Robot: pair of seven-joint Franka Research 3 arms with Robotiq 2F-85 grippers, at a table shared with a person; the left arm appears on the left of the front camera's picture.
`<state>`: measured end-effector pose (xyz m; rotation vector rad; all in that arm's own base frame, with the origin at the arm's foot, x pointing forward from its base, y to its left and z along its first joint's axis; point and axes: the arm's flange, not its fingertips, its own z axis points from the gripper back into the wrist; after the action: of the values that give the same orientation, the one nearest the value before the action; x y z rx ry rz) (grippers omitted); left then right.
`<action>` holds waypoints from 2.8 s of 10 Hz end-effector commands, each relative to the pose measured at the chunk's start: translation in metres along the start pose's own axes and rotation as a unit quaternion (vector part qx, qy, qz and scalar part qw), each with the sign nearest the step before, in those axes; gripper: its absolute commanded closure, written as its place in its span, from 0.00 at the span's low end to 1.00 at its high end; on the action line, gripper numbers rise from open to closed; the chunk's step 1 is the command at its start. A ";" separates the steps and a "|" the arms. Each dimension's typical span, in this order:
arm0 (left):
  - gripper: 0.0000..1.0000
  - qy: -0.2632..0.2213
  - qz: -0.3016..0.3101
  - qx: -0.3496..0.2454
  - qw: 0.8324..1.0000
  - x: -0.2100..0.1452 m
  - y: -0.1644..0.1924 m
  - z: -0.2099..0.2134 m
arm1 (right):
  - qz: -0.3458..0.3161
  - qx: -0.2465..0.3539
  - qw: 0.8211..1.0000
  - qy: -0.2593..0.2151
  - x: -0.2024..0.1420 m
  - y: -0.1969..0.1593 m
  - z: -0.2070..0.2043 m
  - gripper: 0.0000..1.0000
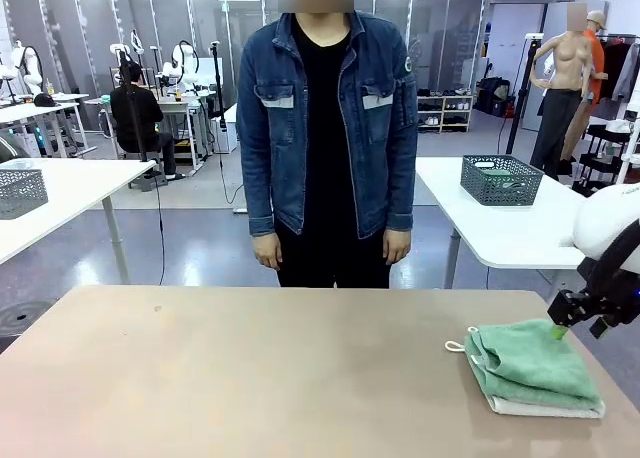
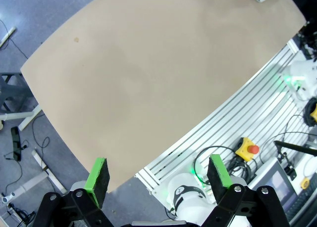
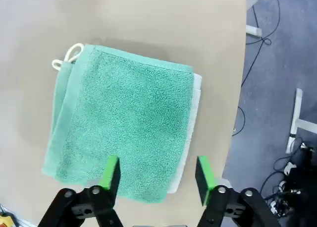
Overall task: Fold the towels and place them in the basket.
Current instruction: Stack the folded Towel with hook on the right side of the table.
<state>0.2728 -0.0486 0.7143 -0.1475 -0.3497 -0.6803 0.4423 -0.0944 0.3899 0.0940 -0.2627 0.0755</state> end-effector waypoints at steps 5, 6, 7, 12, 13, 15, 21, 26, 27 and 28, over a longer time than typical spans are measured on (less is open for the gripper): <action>0.00 -0.008 -0.006 0.004 1.000 0.000 0.001 -0.002 | -0.001 0.000 1.000 -0.004 0.000 0.002 0.004 0.05; 0.00 -0.008 -0.006 0.004 1.000 0.000 0.001 -0.002 | -0.001 0.000 1.000 -0.004 0.000 0.002 0.004 0.05; 0.00 -0.008 -0.006 0.004 1.000 0.000 0.001 -0.002 | -0.001 0.000 1.000 -0.004 0.000 0.002 0.004 0.05; 0.00 -0.008 -0.006 0.004 1.000 0.000 0.001 -0.002 | -0.001 0.000 1.000 -0.004 0.000 0.002 0.004 0.05; 0.00 -0.008 -0.006 0.004 1.000 0.000 0.001 -0.002 | -0.001 0.000 1.000 -0.004 0.000 0.002 0.004 0.05; 0.00 -0.008 -0.006 0.004 1.000 0.000 0.001 -0.002 | -0.004 0.001 1.000 -0.007 0.000 0.004 0.004 0.05; 0.00 -0.004 0.005 -0.044 0.999 0.014 0.016 0.075 | 0.182 0.050 0.981 -0.047 -0.019 0.030 0.245 0.05; 0.00 -0.046 0.018 -0.049 0.998 -0.009 0.045 0.140 | 0.269 0.063 0.956 -0.099 -0.090 0.053 0.341 0.05; 0.00 -0.040 0.011 -0.045 0.998 -0.011 0.045 0.139 | 0.261 0.062 0.957 -0.108 -0.103 0.056 0.356 0.05; 0.00 -0.033 -0.006 -0.043 0.998 -0.010 0.041 0.131 | 0.258 0.067 0.956 -0.124 -0.114 0.060 0.373 0.05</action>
<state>0.2551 0.0270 0.8375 -0.2594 -0.4163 -0.6582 0.2432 -0.0811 0.7189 0.1508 -0.5148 0.6321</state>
